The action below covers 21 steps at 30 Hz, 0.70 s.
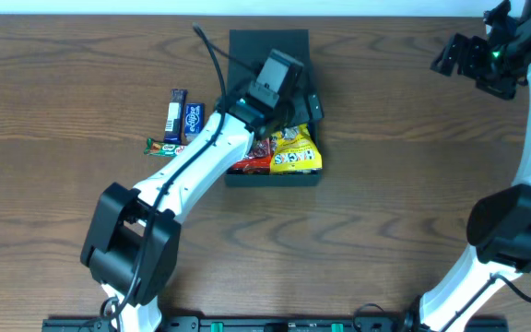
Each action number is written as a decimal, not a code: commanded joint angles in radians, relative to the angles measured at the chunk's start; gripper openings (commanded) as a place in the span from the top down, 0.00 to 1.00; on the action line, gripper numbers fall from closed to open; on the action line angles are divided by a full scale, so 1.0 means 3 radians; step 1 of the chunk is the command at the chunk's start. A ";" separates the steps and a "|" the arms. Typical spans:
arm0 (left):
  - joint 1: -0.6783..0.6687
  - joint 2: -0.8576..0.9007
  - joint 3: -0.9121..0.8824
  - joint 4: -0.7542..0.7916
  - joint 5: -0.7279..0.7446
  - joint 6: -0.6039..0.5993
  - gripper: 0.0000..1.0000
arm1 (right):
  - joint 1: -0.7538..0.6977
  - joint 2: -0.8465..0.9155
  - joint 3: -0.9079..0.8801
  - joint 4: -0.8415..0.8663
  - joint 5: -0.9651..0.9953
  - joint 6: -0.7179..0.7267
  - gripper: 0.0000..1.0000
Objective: Pack container
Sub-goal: 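Carry the yellow candy bag into the box and press it down, then lift the left arm away and reach the right gripper into the box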
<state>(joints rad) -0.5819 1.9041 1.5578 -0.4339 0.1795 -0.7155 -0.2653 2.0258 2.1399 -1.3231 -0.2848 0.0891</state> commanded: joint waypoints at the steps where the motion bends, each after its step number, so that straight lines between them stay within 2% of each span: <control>1: 0.0043 -0.0217 0.0214 -0.0174 -0.0248 0.0535 0.05 | -0.0008 -0.0076 0.0036 -0.0061 -0.0043 -0.0069 0.14; 2: 0.0064 -0.0270 0.0249 -0.0256 -0.0413 0.0608 0.05 | 0.0003 -0.0076 0.0036 -0.0089 -0.0074 -0.0085 0.25; 3: 0.0100 -0.0342 0.0282 -0.0354 -0.0631 0.0674 0.05 | 0.0019 -0.0076 0.0036 -0.0116 -0.0154 -0.0142 0.45; 4: 0.0145 -0.0408 0.0299 -0.0427 -0.0829 0.0685 0.01 | 0.0051 -0.0076 0.0036 -0.0139 -0.0286 -0.0211 0.82; 5: 0.0262 -0.0537 0.0300 -0.0511 -0.1119 0.0693 0.16 | 0.0122 -0.0076 0.0036 -0.0140 -0.0444 -0.0229 0.98; 6: 0.0365 -0.0618 0.0300 -0.0566 -0.1254 0.0692 0.32 | 0.0195 -0.0076 0.0036 -0.0128 -0.0488 -0.0231 0.98; 9: 0.0696 -0.0757 0.0300 -0.0694 -0.1319 0.0689 0.53 | 0.0449 -0.0076 0.0024 -0.0081 -0.0486 -0.0352 0.99; 11: 0.0921 -0.0781 0.0300 -0.0804 -0.1319 0.0689 0.61 | 0.0685 -0.0070 -0.0009 -0.0014 -0.0477 -0.0408 0.98; 14: 0.1200 -0.0769 0.0299 -0.1016 -0.1294 0.0689 0.89 | 0.1024 -0.0019 -0.0092 0.0061 -0.0449 -0.0490 0.98; 15: 0.1258 -0.0769 0.0299 -0.1073 -0.1296 0.0689 0.94 | 0.1120 0.0008 -0.0134 0.0080 -0.0449 -0.0490 0.98; 21: 0.1457 -0.0768 0.0295 -0.1261 -0.1298 0.0692 0.94 | 0.1617 0.0125 -0.0521 0.0249 -0.0448 -0.0490 0.99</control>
<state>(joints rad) -0.1574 1.6711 1.6386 -0.8043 -0.1913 -0.5186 0.1787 2.0354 2.0331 -1.2613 -0.4118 -0.0372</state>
